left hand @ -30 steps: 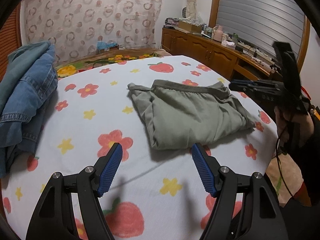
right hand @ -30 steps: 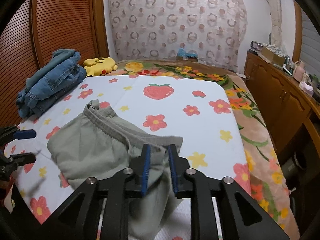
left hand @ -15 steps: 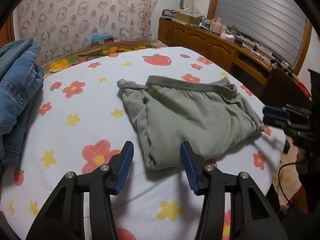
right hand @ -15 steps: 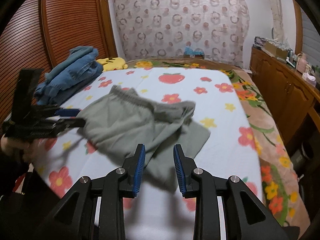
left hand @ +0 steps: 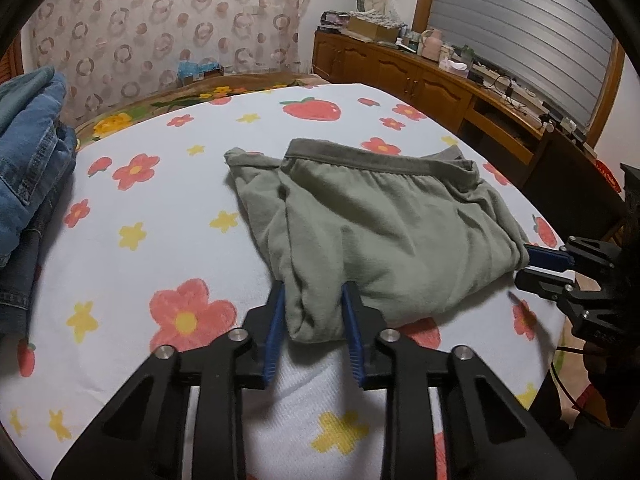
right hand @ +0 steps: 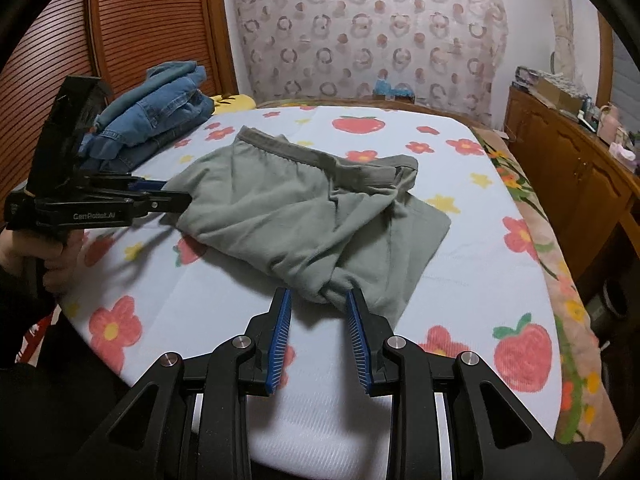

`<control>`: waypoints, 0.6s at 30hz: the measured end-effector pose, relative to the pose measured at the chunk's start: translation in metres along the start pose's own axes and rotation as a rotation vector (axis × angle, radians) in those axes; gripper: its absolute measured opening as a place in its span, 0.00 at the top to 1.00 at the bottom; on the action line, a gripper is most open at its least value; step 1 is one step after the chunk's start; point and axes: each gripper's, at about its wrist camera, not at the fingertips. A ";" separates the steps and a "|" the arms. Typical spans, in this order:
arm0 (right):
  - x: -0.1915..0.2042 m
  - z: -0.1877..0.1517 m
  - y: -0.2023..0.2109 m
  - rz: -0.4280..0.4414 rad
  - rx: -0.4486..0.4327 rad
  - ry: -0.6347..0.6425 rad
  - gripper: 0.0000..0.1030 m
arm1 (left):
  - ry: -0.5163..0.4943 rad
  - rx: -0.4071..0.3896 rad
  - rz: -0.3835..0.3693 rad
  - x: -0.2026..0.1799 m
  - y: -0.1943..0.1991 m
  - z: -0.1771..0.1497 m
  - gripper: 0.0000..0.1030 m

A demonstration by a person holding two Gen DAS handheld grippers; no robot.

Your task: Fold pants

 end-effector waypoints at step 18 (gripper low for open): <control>-0.014 0.001 0.022 -0.083 -0.070 0.003 1.00 | -0.019 -0.106 0.055 -0.001 0.023 0.017 0.88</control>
Point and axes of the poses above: each gripper's, at about its wrist camera, not at the fingertips, and y roughly against the way its jaws point, x to its left, z to its top, and after that the axes turned 13 degrees about -x, right-handed
